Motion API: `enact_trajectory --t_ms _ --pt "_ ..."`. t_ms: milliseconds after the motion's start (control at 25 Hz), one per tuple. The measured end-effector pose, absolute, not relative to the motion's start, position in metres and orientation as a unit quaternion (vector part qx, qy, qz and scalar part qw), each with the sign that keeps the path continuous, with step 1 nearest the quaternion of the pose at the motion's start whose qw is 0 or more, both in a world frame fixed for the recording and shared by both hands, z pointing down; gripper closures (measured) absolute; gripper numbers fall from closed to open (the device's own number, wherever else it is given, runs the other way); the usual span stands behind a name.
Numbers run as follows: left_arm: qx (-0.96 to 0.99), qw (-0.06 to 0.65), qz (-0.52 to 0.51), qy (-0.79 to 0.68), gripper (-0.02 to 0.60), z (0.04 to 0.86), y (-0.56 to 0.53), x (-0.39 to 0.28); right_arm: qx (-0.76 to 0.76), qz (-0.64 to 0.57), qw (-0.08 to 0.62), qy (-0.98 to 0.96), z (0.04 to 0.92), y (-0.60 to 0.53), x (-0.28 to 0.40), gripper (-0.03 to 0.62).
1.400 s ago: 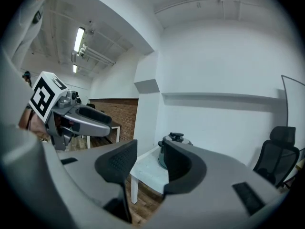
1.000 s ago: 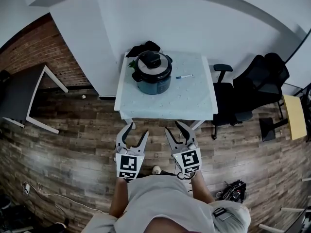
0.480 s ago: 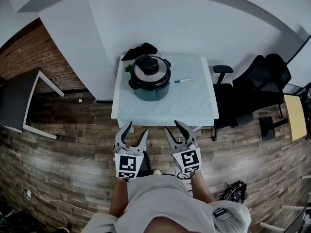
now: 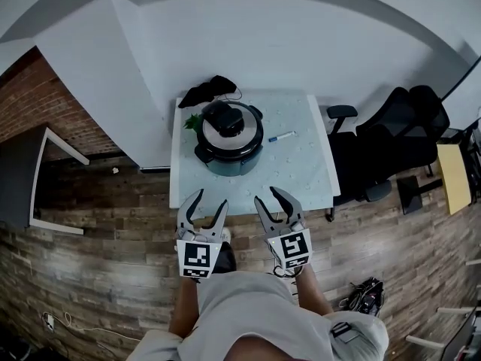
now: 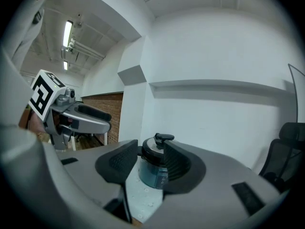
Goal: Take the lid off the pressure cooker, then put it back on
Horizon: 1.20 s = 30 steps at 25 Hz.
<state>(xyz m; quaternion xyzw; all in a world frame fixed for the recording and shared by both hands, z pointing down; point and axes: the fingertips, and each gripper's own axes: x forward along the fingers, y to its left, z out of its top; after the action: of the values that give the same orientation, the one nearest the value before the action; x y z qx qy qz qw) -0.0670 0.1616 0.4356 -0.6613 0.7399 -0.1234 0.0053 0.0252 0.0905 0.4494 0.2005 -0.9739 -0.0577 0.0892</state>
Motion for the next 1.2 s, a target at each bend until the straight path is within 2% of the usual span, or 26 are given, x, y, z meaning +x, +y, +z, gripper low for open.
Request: enact_trajectory --t_ms 560,1200 --pt "-0.691 -0.002 -0.118 0.713 0.34 0.434 0.089 -0.146 0.229 -0.058 0.108 -0.966 0.445 0.026 -0.053 0.424" --pt "-0.733 -0.008 -0.119 0.67 0.339 0.444 0.02 -0.203 0.28 -0.058 0.127 -0.95 0.447 -0.025 -0.103 0.425"
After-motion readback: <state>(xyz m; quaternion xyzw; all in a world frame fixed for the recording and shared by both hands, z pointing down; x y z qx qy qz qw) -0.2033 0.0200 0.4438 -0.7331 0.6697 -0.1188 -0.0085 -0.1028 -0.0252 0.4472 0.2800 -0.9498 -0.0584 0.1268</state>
